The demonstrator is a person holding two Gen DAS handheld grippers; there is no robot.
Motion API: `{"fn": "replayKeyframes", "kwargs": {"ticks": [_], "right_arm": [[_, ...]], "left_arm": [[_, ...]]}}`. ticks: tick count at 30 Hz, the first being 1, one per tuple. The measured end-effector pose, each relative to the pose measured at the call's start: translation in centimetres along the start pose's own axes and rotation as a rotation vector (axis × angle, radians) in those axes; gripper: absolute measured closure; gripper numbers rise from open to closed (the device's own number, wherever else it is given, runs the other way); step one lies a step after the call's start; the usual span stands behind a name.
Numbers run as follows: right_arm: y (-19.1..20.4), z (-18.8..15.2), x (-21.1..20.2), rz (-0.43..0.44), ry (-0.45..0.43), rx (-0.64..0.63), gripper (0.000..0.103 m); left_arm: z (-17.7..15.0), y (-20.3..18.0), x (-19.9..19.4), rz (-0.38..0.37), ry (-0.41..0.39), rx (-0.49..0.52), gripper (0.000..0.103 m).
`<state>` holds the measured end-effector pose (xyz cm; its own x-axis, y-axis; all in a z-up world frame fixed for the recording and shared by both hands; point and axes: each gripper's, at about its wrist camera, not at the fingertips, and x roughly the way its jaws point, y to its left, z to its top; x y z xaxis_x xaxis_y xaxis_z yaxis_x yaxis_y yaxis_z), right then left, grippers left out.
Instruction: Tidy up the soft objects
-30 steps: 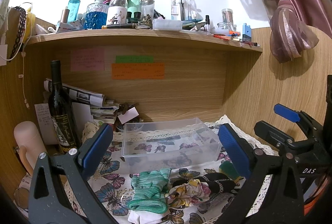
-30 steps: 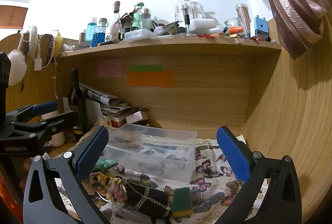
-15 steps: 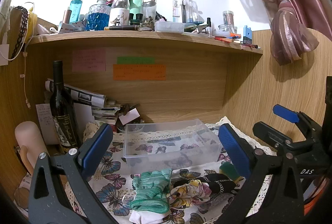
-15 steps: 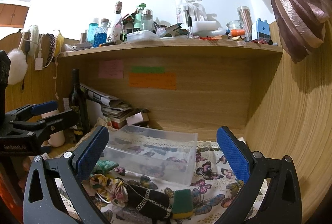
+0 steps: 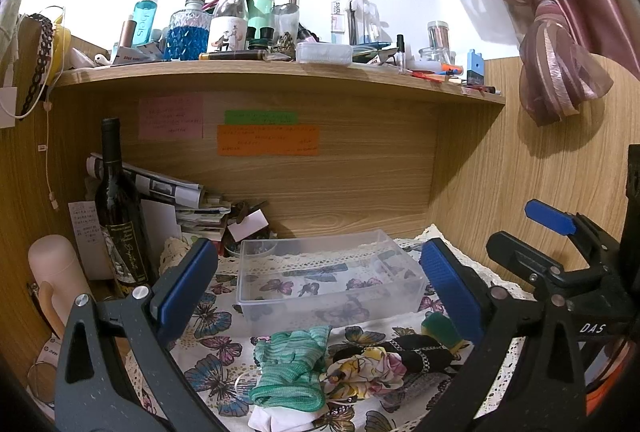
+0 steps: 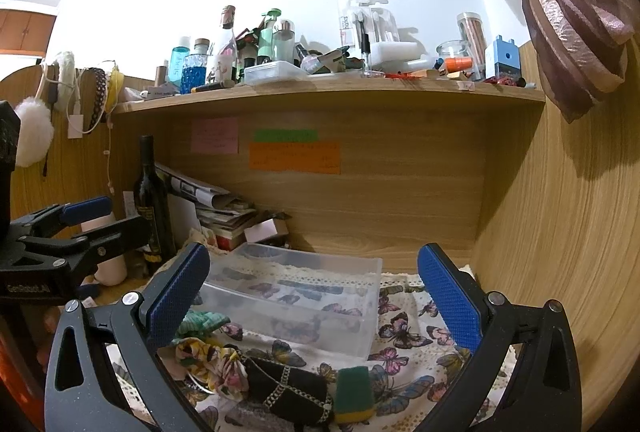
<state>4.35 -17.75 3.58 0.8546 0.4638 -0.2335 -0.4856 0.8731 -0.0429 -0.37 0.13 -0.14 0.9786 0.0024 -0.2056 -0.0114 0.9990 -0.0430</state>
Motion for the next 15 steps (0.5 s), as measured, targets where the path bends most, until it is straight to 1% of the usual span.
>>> {"fn": "replayKeyframes", "kwargs": {"ticks": [8,15], "right_arm": [[-0.07,-0.01,-0.07,0.016,0.001,-0.003,0.000],[-0.44,-0.17,0.20,0.028,0.011,0.009,0.000]], "left_arm": [[0.14,-0.20,-0.11,0.002,-0.001,0.001,0.000],[0.11,-0.19,0.21,-0.001,0.012,-0.003,0.000]]}}
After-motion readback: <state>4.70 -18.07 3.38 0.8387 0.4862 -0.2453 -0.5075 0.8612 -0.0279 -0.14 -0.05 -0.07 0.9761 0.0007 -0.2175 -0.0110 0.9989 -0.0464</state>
